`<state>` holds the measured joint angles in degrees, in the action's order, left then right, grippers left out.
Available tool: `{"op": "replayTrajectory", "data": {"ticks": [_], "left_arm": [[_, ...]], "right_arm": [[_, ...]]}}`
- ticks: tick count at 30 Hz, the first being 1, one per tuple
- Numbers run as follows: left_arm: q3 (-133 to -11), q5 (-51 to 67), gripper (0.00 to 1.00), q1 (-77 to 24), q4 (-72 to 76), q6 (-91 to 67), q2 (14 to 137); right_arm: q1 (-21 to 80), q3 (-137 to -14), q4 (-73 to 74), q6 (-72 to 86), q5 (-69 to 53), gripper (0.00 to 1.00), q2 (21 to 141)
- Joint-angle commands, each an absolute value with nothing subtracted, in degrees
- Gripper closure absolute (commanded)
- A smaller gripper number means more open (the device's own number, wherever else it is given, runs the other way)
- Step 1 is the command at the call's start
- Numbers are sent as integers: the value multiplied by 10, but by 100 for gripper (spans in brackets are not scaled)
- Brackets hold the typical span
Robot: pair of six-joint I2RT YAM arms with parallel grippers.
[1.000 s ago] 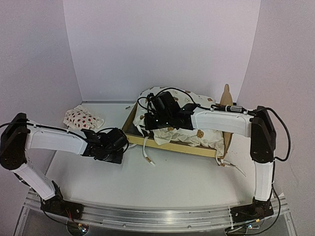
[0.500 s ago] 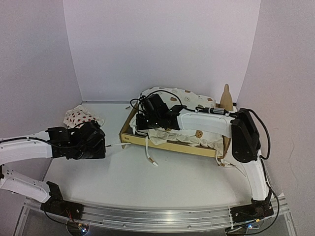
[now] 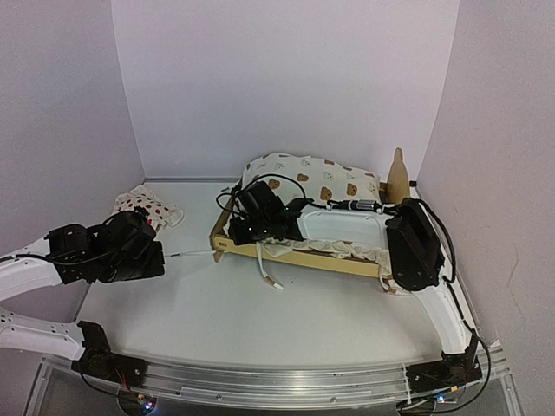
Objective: Set up the pet bed
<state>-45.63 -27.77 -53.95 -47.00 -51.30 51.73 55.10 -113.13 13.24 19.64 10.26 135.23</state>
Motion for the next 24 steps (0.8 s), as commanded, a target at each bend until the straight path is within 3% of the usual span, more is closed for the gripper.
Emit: {"op": "replayTrajectory", "data": {"ticks": [1,11,16,24], "left_arm": [[-466,-272,100,-539,-467,-510,521],[-465,-252,100,-539,-423,-479,554],[-471,-249,100,-540,-413,-466,563],[-475,-241,100,-539,-408,-454,568]], "right_arm": [[561,-1114,129,152,79,55,1269],[602,-926,164,159,107,34,1084],[606,-838,164,231,129,38,1067],[608,-863,163,263,139,44,1150]]}}
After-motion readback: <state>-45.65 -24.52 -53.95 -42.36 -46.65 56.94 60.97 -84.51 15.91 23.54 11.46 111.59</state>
